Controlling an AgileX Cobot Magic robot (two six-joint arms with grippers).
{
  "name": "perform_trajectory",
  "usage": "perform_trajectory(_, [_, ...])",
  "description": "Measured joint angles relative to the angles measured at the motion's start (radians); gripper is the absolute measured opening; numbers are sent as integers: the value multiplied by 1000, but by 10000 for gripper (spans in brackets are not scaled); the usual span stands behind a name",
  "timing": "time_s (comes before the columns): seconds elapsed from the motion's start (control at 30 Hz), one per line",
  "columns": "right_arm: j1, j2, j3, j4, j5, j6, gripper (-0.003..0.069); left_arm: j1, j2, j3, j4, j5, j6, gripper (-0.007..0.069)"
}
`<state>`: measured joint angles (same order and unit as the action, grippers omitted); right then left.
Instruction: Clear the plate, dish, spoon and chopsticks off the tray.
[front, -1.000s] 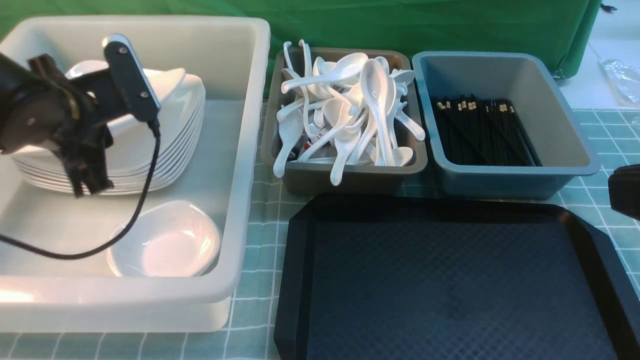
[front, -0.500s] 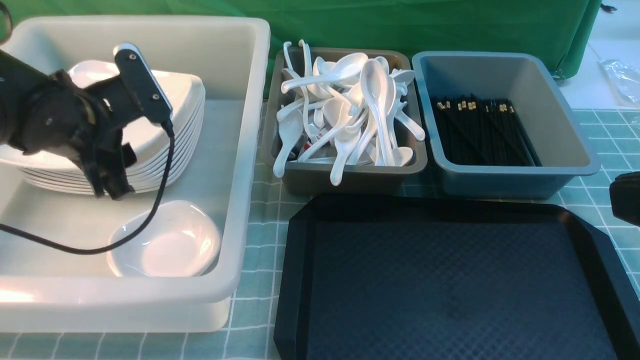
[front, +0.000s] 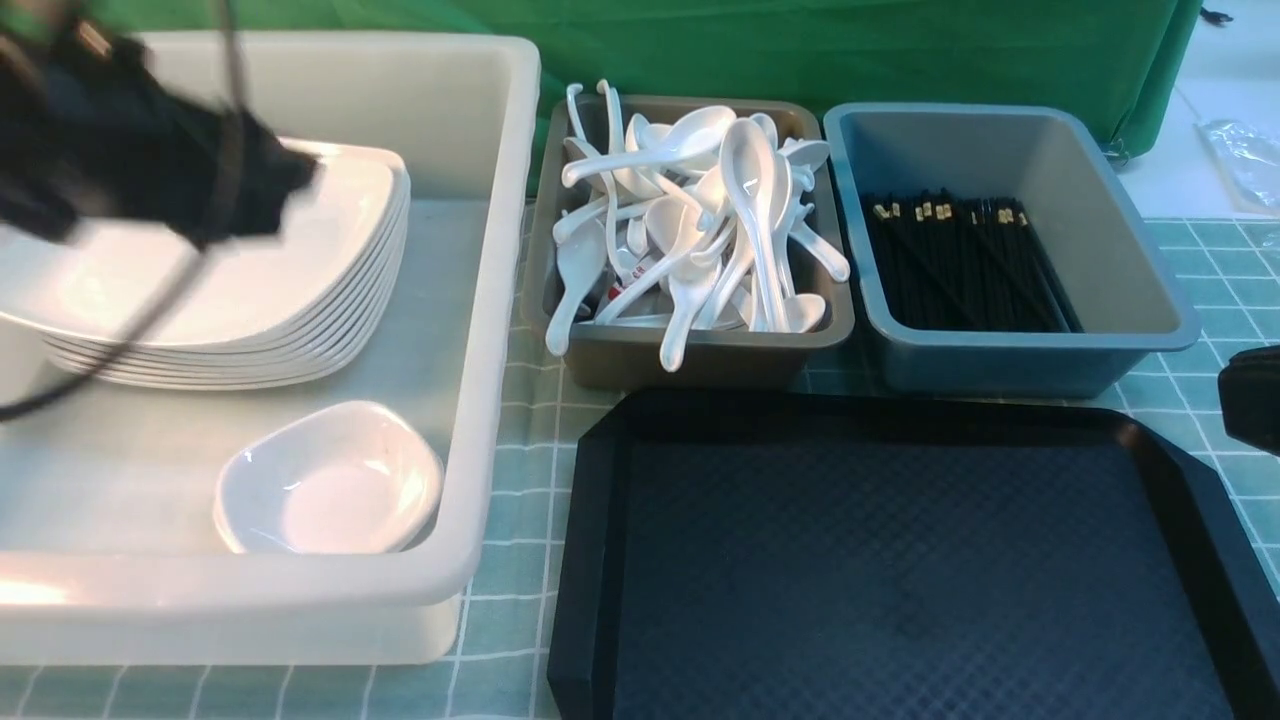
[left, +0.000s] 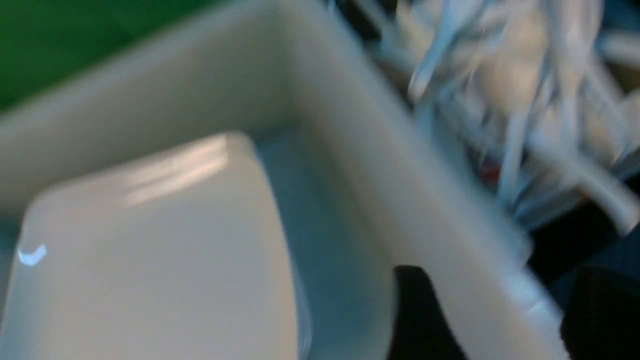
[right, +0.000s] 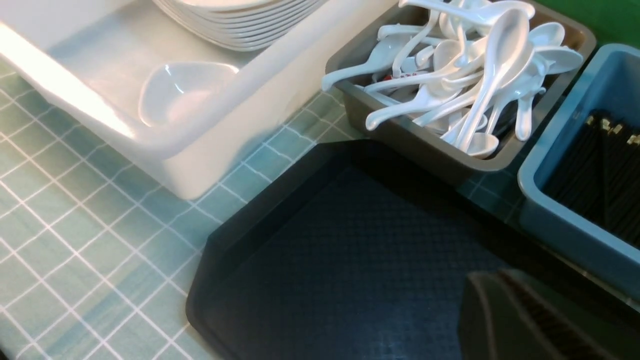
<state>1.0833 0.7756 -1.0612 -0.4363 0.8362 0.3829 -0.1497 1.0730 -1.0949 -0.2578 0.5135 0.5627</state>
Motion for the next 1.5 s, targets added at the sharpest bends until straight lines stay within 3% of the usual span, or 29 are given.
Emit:
perform_trajectory(0.03, [0,0,0,0,0,1,32,-21,-110,21,-53,-32,0,190])
perform_trajectory(0.07, [0,0,0,0,0,3,34,-38,-177,43,-81,-47,1,119])
perform_trajectory(0.17, [0,0,0,-1,0,27,35,-105,-381,159,-147,-72,38,24])
perform_trajectory(0.5, [0,0,0,2,0,52,40,-172,-764,476,-163,-132,63,10])
perform_trajectory(1.13, [-4,0,0,5,0,52,88,-172,-828,506,-161,-150,63,10])
perform_trajectory(1.3, [-170,-23,12,14,-31,25,33,-172,-828,506,-161,-150,63,11])
perform_trajectory(1.5, [-476,-140,238,192,-267,-263,16,-172,-828,506,-161,-150,77,11])
